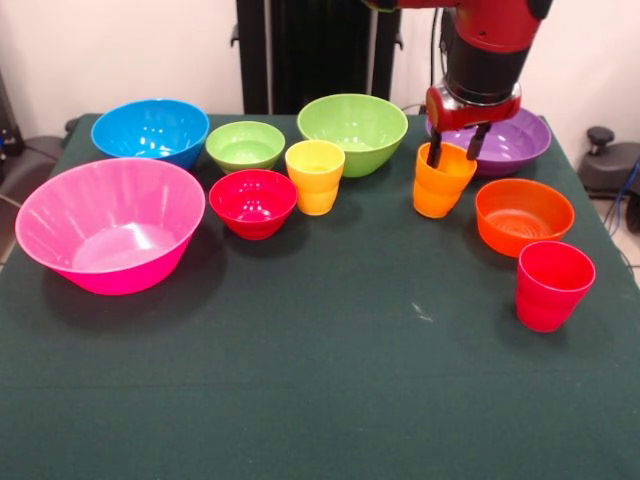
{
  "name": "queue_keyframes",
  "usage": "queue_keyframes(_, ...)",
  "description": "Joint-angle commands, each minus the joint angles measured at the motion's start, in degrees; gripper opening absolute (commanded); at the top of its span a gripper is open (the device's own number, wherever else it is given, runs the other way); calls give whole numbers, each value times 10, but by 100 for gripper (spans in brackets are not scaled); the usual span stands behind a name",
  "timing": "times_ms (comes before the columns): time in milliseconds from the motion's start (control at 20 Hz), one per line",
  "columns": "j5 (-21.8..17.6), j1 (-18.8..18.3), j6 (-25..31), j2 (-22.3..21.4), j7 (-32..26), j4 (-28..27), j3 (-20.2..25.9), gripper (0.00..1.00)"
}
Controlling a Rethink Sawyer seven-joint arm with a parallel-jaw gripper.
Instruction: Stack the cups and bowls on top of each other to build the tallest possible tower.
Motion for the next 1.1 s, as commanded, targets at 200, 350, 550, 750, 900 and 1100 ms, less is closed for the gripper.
queue_keyframes(200, 21, 11, -20, 25, 97, -3, 33, 100)
queue_keyframes(350, 25, 12, -20, 24, 99, -2, 35, 100)
queue_keyframes(550, 29, 10, -6, 11, 95, 4, 37, 100)
queue_keyframes(750, 31, 8, 5, -3, 91, 13, 38, 100)
queue_keyframes(900, 33, 5, 11, -13, 89, 20, 40, 100)
queue_keyframes(1100, 41, 18, 16, -3, 103, 6, 35, 100)
